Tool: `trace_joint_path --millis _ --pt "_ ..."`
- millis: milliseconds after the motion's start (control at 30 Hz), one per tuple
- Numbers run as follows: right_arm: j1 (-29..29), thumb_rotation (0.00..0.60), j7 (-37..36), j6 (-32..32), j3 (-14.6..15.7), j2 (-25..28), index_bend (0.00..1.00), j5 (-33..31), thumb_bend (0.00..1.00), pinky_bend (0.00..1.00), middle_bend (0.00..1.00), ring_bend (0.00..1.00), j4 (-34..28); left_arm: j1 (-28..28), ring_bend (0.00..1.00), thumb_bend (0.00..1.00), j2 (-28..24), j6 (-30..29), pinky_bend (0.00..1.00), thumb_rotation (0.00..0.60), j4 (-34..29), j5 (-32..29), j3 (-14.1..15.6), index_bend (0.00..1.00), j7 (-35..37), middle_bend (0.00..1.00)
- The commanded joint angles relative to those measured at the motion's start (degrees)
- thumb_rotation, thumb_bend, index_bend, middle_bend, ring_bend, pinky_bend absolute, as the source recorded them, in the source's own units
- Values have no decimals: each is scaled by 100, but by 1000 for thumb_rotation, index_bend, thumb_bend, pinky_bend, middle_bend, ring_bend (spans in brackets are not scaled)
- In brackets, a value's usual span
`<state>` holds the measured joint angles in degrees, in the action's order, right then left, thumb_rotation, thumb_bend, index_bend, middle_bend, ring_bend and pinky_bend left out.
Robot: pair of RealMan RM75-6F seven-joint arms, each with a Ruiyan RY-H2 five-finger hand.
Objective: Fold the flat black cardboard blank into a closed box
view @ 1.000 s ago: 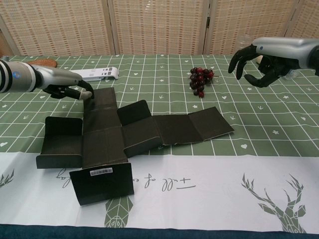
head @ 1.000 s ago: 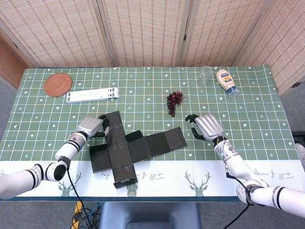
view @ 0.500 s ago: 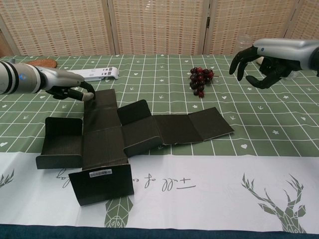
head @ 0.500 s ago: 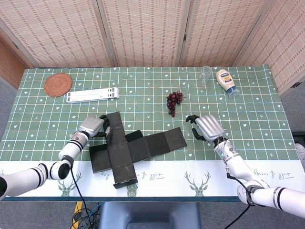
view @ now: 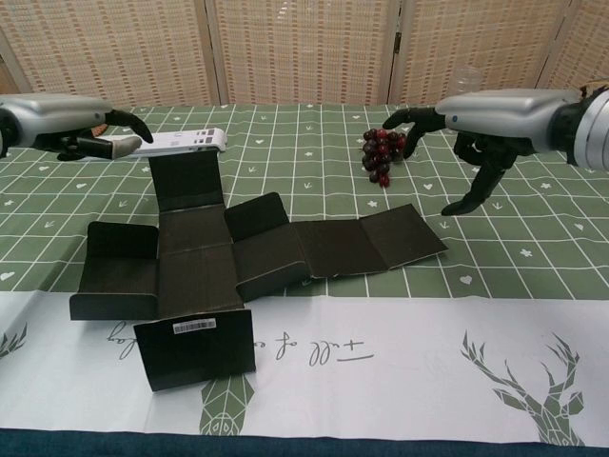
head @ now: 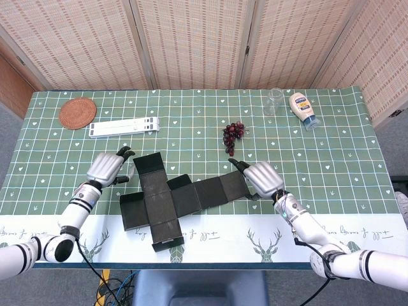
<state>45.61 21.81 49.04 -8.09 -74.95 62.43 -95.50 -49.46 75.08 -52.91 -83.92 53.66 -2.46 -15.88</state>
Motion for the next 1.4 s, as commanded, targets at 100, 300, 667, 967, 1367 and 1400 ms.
trace_joint_path --millis 100,300,667,967,1367,1400 --pt "630 600 1277 -156 62 -414 0 -1191 122 1000 89 816 -244 545 800 517 -240 -672 905 87 -348 642 47 173 349 135" --pt "1161 600 2148 89 96 -907 0 -2212 117 1000 66 806 -217 846 795 516 -486 -891 905 86 -616 948 89 169 470 132" --pt "1898 600 3158 638 173 -1652 0 -3594 117 1000 67 806 69 1199 793 516 -746 -1013 905 84 -945 1290 75 169 576 129" --pt "2157 600 3427 849 152 -2090 0 -4148 117 1000 68 806 422 1334 793 515 -806 -927 905 85 -963 1399 -12 168 677 127" --pt "2363 600 3625 919 107 -2450 0 -4477 116 1000 77 806 761 1494 793 515 -884 -837 905 86 -946 1535 -83 167 821 125" --pt "2376 600 3646 926 104 -2466 0 -4498 116 1000 79 806 777 1500 793 516 -887 -828 905 86 -944 1544 -91 167 832 124"
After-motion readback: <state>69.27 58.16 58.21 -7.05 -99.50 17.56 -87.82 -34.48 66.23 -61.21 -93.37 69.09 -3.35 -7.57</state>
